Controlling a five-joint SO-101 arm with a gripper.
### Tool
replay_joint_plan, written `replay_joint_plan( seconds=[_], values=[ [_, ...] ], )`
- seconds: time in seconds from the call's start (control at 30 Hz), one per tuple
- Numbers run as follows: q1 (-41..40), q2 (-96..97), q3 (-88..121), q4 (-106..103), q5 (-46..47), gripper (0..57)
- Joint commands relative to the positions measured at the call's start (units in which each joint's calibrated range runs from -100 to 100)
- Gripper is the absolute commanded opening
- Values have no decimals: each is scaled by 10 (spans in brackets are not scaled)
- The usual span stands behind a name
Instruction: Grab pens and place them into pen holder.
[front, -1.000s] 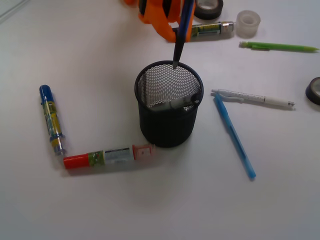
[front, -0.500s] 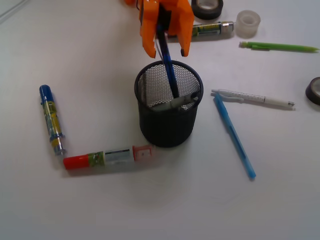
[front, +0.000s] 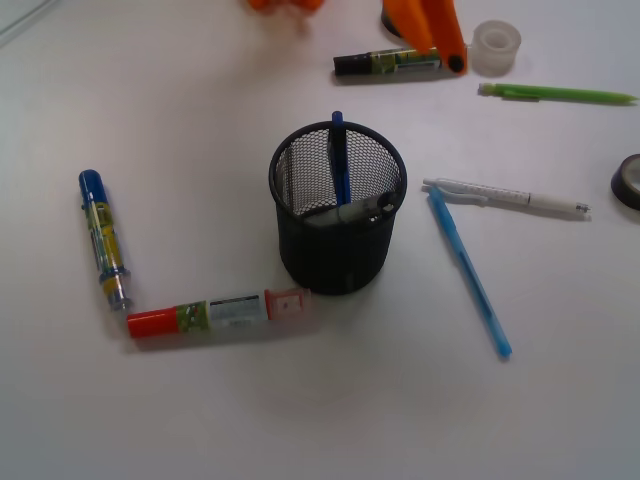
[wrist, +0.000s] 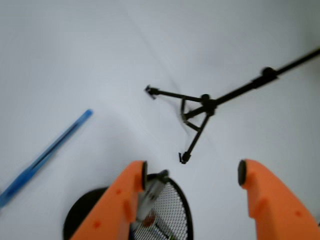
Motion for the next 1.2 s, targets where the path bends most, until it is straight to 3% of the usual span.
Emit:
replay_joint_plan(
  seconds=[0.0,0.3,1.03,1.1,1.17],
  values=[
    [-39,-23,-71,251,45,212],
    [-78,140,-133,324,48,212],
    [-100,628,-645,592,49,209],
    [-100,664,-669,598,54,181],
    [-99,691,-687,599,57,111]
  ],
)
